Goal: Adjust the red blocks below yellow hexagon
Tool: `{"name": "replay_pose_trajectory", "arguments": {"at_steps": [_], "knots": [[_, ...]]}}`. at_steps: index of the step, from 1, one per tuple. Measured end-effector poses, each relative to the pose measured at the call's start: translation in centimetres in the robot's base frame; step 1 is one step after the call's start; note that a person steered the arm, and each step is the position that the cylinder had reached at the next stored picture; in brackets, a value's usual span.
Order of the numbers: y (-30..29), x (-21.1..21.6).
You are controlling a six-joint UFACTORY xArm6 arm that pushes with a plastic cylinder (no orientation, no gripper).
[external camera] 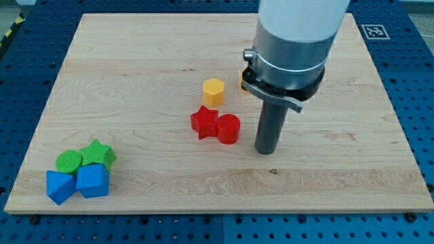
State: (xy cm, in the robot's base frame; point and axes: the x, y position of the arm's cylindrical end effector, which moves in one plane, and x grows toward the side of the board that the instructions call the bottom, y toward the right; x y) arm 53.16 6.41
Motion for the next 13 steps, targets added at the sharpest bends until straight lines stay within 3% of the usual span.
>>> {"name": "replay_pose_trajectory", "arguments": {"at_steps": [3,5,8,11,13], "knots": [[-5.7,-2.1],[-1.5,-2.3],[-6.1,-11.5],[-4.4,-10.6],[-3.7,-7.0]]}}
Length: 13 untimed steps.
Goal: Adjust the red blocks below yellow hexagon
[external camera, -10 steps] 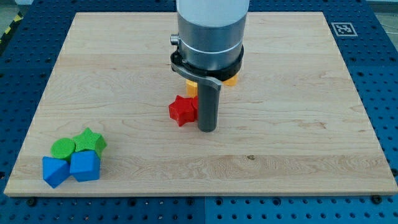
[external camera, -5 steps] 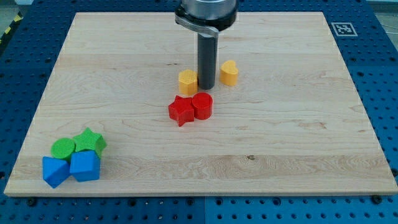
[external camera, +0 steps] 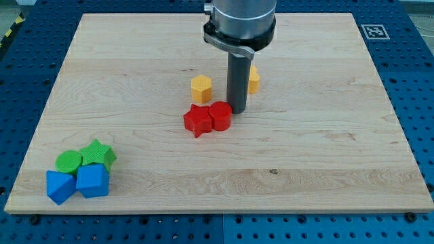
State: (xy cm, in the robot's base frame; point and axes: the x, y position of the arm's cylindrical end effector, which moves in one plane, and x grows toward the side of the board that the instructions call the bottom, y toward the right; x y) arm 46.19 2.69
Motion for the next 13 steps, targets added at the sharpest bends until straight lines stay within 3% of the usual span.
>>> {"name": "replay_pose_trajectory", "arguments": {"at_steps": [6,10,13], "knots": [[3.5,6.3],[-4.6,4.3],[-2.4,2.3]]}}
